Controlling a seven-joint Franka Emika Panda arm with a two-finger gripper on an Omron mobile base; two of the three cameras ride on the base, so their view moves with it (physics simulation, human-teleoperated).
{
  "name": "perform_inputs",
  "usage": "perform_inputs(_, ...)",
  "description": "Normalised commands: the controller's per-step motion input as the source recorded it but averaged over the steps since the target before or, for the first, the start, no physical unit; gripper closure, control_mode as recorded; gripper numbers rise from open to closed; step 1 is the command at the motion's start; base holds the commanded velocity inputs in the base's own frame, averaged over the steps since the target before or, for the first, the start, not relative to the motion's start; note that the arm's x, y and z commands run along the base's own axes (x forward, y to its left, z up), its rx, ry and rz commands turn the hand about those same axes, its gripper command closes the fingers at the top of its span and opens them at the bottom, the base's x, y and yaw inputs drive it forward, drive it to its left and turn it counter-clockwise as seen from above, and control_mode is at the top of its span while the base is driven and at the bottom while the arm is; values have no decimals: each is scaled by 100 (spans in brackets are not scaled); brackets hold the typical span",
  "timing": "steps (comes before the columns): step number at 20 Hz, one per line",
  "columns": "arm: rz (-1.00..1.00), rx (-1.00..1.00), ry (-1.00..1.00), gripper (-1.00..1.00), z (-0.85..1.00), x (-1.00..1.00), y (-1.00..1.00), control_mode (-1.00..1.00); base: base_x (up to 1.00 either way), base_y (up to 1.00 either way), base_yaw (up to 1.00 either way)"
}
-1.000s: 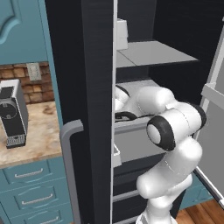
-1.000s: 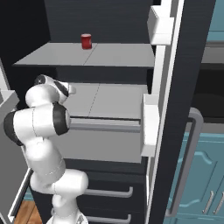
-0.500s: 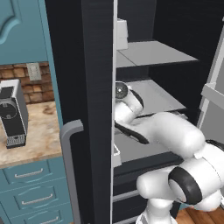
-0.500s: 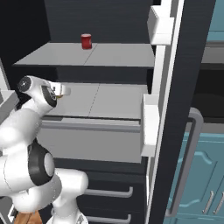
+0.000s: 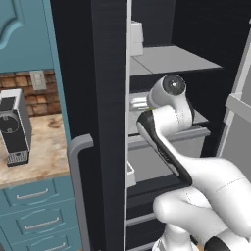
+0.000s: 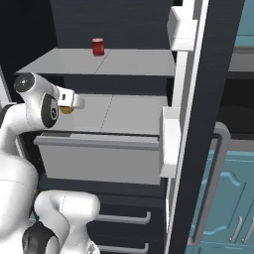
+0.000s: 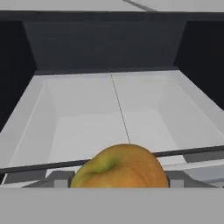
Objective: Pick the two apples from the fridge and place them on the plate next to the blender to make a fruit smoothie.
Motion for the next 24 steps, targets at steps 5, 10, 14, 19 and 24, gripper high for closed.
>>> perform_inputs(5, 0, 5, 15, 100, 7, -100, -45, -100, 0, 0, 0)
perform_inputs(10, 0, 1, -16, 100, -1, -83, -8, -100, 0, 0, 0)
perform_inputs(14, 0, 0, -16, 100, 0, -12, -6, -100, 0, 0, 0)
perform_inputs(19, 0, 0, 0, 100, -3, -23, 0, -100, 0, 0, 0)
perform_inputs(24, 0, 0, 0, 100, -6, -42, 0, 100, -25, -1, 0)
